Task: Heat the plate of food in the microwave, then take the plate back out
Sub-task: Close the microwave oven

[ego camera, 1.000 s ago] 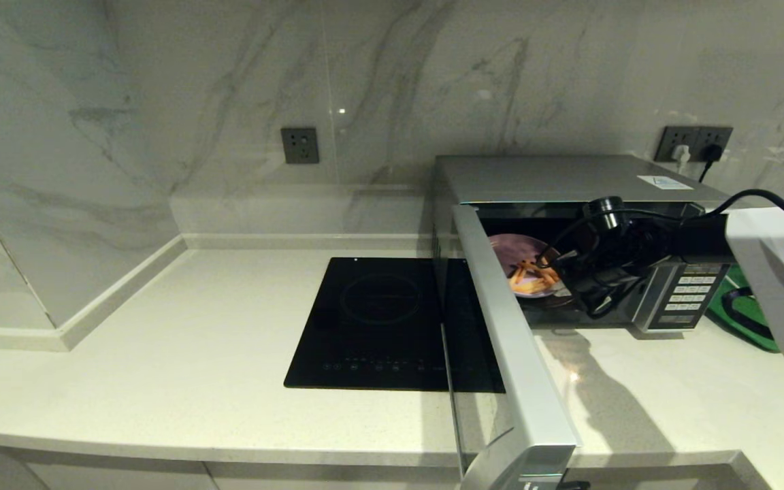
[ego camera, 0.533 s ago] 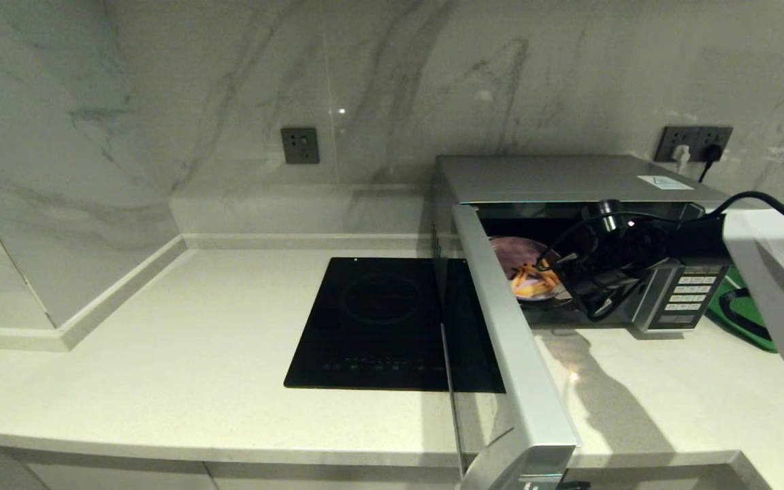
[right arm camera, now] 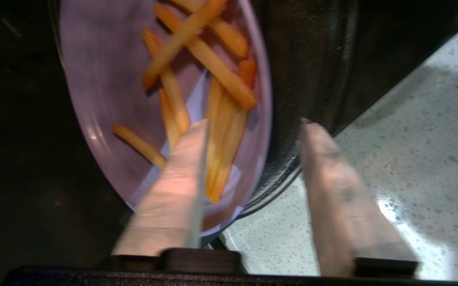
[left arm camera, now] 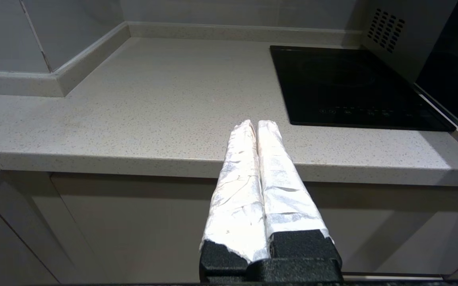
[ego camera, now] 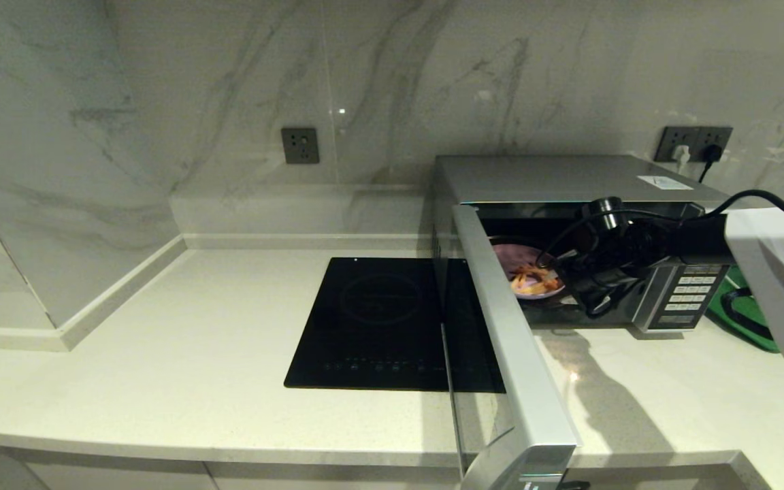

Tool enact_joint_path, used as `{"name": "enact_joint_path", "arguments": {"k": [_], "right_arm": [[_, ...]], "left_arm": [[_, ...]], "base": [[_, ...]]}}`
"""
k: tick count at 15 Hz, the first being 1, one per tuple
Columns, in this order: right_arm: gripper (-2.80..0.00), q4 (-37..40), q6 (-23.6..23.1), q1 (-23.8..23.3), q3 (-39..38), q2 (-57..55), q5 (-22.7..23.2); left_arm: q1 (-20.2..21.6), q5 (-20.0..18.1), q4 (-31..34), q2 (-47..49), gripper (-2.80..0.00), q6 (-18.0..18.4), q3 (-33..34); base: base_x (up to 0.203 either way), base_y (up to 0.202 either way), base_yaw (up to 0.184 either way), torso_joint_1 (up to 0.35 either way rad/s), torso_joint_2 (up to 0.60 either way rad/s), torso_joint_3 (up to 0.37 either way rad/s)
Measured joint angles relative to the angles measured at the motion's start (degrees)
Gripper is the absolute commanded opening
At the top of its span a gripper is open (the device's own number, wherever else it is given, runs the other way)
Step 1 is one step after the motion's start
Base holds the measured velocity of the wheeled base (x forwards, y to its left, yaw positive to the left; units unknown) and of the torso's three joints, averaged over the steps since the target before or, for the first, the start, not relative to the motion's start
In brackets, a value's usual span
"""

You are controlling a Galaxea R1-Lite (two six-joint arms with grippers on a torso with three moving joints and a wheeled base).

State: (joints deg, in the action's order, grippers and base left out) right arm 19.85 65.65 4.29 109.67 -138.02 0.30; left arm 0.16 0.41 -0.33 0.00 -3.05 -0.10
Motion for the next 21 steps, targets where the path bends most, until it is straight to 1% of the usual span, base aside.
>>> {"name": "enact_joint_path", "arguments": {"k": [5, 8, 11, 12, 18, 20, 21], "right_arm": [[0.00, 0.29, 0.00, 0.00, -0.62, 2.94, 0.01], [0.00, 0.44, 0.01, 0.00, -5.52, 7.05, 0.03], [0.00, 0.43, -0.24, 0.11, -12.36, 12.75, 0.13], [-2.80, 0.41, -0.29, 0.15, -15.31, 15.00, 0.21], [-2.80, 0.18, -0.91, 1.58, -34.59, 32.39, 0.22], [-2.80, 1.17, -2.57, 3.36, -38.83, 40.33, 0.40], [-2.80, 3.03, -3.84, 5.10, -40.04, 44.70, 0.63]], "left_arm": [[0.00, 0.00, 0.01, 0.00, -2.80, 0.00, 0.00], [0.00, 0.00, 0.01, 0.00, -2.80, 0.00, 0.00], [0.00, 0.00, 0.00, 0.00, -2.80, 0.00, 0.00], [0.00, 0.00, 0.01, 0.00, -2.80, 0.00, 0.00], [0.00, 0.00, 0.02, 0.00, -2.80, 0.00, 0.00], [0.00, 0.00, 0.02, 0.00, -2.80, 0.00, 0.00], [0.00, 0.00, 0.02, 0.00, -2.80, 0.02, 0.00]], "base": [[0.000, 0.000, 0.000, 0.000, 0.00, 0.000], [0.000, 0.000, 0.000, 0.000, 0.00, 0.000], [0.000, 0.000, 0.000, 0.000, 0.00, 0.000], [0.000, 0.000, 0.000, 0.000, 0.00, 0.000], [0.000, 0.000, 0.000, 0.000, 0.00, 0.000], [0.000, 0.000, 0.000, 0.000, 0.00, 0.000], [0.000, 0.000, 0.000, 0.000, 0.00, 0.000]]}}
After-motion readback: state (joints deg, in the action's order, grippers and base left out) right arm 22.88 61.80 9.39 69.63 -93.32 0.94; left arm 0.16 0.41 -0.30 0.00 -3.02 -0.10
